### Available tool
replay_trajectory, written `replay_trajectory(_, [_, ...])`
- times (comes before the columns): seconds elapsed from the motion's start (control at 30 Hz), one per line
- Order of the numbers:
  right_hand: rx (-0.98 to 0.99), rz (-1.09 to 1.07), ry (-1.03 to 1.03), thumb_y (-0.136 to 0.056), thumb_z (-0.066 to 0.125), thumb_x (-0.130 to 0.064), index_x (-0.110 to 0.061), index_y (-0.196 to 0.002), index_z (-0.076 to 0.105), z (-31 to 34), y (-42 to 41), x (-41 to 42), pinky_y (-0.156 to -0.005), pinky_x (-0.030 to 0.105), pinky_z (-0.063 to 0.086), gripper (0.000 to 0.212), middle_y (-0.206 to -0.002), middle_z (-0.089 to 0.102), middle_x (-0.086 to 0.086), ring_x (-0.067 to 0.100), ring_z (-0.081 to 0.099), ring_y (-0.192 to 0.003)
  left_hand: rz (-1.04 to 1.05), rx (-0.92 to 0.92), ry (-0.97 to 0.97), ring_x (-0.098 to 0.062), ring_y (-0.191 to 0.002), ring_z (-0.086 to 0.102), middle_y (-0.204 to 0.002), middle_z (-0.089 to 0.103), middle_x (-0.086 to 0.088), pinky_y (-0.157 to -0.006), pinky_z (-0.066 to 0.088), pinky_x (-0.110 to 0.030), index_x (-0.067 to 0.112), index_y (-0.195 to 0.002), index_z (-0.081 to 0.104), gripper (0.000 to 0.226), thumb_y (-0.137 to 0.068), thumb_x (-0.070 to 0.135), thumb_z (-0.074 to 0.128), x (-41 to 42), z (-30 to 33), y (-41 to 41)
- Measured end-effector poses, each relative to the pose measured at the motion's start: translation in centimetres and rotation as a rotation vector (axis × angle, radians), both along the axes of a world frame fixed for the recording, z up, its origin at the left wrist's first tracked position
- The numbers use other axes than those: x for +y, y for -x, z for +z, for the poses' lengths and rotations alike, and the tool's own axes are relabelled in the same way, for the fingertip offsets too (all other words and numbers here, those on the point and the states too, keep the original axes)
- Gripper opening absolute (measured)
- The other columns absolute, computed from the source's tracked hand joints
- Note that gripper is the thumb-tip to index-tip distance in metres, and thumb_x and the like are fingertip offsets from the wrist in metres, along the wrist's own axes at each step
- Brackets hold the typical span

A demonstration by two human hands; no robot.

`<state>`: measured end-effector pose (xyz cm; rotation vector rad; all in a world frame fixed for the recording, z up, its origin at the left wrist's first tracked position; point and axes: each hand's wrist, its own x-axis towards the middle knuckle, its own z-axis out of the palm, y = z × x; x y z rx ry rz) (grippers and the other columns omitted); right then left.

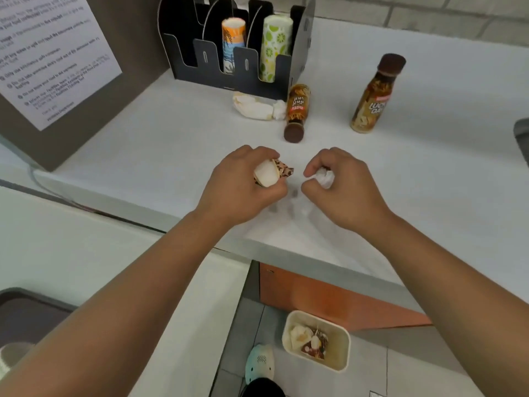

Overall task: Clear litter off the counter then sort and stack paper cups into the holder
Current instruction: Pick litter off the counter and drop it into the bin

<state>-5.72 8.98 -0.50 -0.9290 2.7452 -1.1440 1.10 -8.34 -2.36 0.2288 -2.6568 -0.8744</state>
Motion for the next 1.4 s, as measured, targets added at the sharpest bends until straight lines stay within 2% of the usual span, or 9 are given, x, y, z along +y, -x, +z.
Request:
replay_trajectory(0.13, [-0.037, -0.045, 0.056, -0.079, 0.065, -0.014, -0.018, -0.083, 0.063, 0.0, -3.5, 5.0, -0.072, 0.014, 0.039, 0.007, -0.087, 0.059, -0.007, 0.012, 0.054, -0.086, -0.033, 0.031, -0.044, -0.011, -0.094, 0.061, -0.102, 0.066, 0.006, -0.083, 0.051, -0.029, 0.026, -0.117, 0.066, 0.048, -0.075, 0.050, 0.065, 5.5, -0.4, -3.2])
replay_trajectory(0.33, [-0.061, -0.017, 0.087, -0.076, 0.062, -0.018, -0.019, -0.083, 0.063, -2.3, -10.1, 13.9, -0.068, 0.021, 0.041, 0.007, -0.086, 0.061, -0.004, 0.008, 0.054, -0.079, -0.029, 0.060, -0.120, -0.008, -0.094, 0.062, -0.102, 0.068, 0.008, -0.082, 0.052, -0.031, 0.024, -0.111, 0.067, 0.042, -0.073, 0.042, 0.069, 14.2, -2.6, -9.7])
replay_trajectory(0.5, [-0.170, 0.052, 0.012, -0.076, 0.067, -0.011, -0.015, -0.084, 0.066, -7.2, -14.4, 20.5, -0.065, 0.010, 0.037, 0.010, -0.087, 0.063, -0.005, 0.006, 0.054, -0.080, -0.078, -0.036, -0.139, -0.013, -0.094, 0.063, -0.101, 0.068, 0.003, -0.082, 0.052, -0.035, 0.021, -0.110, 0.068, 0.048, -0.071, 0.048, 0.062, 20.2, -8.0, -14.3])
replay_trajectory(0.63, [-0.278, 0.023, -0.023, -0.076, 0.066, -0.009, -0.015, -0.085, 0.066, -12.8, -16.5, 23.9, -0.070, 0.021, 0.042, 0.011, -0.087, 0.062, -0.006, 0.009, 0.055, -0.081, -0.110, -0.213, -0.120, -0.014, -0.094, 0.059, -0.103, 0.063, 0.004, -0.081, 0.049, -0.031, 0.024, -0.115, 0.065, 0.051, -0.071, 0.048, 0.064, 22.9, -13.0, -16.2])
replay_trajectory(0.83, [-0.538, -0.045, -0.180, -0.081, 0.069, -0.015, -0.017, -0.095, 0.064, -25.6, -17.2, 26.8, -0.059, 0.026, 0.040, 0.015, -0.091, 0.064, -0.001, 0.020, 0.059, -0.077, -0.153, -0.449, -0.085, -0.019, -0.098, 0.056, -0.104, 0.059, 0.000, -0.079, 0.047, -0.031, 0.024, -0.125, 0.062, 0.054, -0.076, 0.041, 0.076, 24.3, -23.9, -15.6])
replay_trajectory(0.97, [-0.670, -0.066, -0.241, -0.084, 0.068, -0.014, -0.023, -0.093, 0.062, -36.1, -16.8, 27.4, -0.065, 0.028, 0.046, 0.014, -0.100, 0.063, 0.000, 0.023, 0.061, -0.087, -0.177, -0.590, -0.079, -0.024, -0.105, 0.058, -0.114, 0.059, -0.005, -0.079, 0.044, -0.028, 0.024, -0.129, 0.059, 0.059, -0.077, 0.045, 0.076, 24.9, -33.4, -14.2])
replay_trajectory(1.07, [-0.710, -0.103, -0.263, -0.084, 0.067, -0.015, -0.022, -0.087, 0.061, -43.7, -16.3, 26.9, -0.073, 0.035, 0.052, 0.010, -0.101, 0.063, 0.003, 0.027, 0.062, -0.091, -0.221, -0.655, -0.076, -0.024, -0.112, 0.056, -0.123, 0.059, -0.008, -0.082, 0.041, -0.025, 0.020, -0.133, 0.057, 0.061, -0.079, 0.044, 0.075, 25.1, -40.5, -13.2])
replay_trajectory(1.2, [-0.706, -0.109, -0.307, -0.086, 0.065, -0.016, -0.017, -0.092, 0.060, -53.8, -15.0, 25.6, -0.077, 0.032, 0.048, 0.008, -0.100, 0.063, 0.004, 0.028, 0.061, -0.097, -0.243, -0.706, -0.034, -0.024, -0.120, 0.053, -0.130, 0.057, -0.009, -0.087, 0.040, -0.026, 0.020, -0.134, 0.056, 0.062, -0.080, 0.046, 0.074, 25.1, -49.0, -12.0])
replay_trajectory(1.4, [-0.713, -0.065, -0.534, -0.086, 0.064, -0.017, -0.008, -0.119, 0.055, -65.8, -13.0, 23.5, -0.078, 0.032, 0.047, 0.036, -0.114, 0.062, 0.011, 0.025, 0.055, -0.093, -0.256, -0.760, 0.006, -0.024, -0.123, 0.052, -0.135, 0.055, -0.006, -0.092, 0.042, -0.029, 0.020, -0.136, 0.054, 0.063, -0.082, 0.049, 0.071, 25.1, -59.9, -9.7])
